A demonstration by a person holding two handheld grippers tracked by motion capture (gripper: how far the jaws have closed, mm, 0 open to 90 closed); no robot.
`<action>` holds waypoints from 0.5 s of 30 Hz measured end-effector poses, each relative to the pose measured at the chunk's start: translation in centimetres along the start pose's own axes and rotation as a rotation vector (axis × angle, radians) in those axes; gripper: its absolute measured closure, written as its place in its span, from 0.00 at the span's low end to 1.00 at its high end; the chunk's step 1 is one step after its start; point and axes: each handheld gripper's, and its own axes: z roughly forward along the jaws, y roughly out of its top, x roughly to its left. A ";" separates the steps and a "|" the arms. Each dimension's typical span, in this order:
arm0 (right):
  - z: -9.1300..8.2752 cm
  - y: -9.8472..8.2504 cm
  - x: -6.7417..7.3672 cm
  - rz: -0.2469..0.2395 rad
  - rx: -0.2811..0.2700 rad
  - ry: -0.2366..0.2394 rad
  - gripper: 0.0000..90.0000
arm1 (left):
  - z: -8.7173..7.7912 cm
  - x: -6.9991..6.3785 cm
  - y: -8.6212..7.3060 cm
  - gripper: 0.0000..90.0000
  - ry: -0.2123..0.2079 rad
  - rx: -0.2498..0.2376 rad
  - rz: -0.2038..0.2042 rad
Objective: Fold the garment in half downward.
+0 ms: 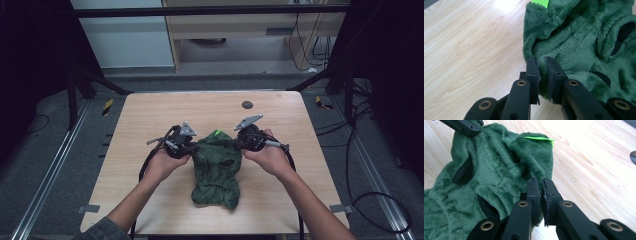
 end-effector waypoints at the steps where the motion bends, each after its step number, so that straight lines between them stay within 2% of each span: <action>1: 0.0 0.1 -0.1 -0.006 -0.002 -0.003 0.95 | -0.1 0.1 0.1 0.90 0.007 -0.006 -0.002; 15: -0.1 0.8 -0.6 -0.015 -0.020 -0.023 0.95 | -0.3 0.4 0.6 0.90 0.025 -0.015 0.004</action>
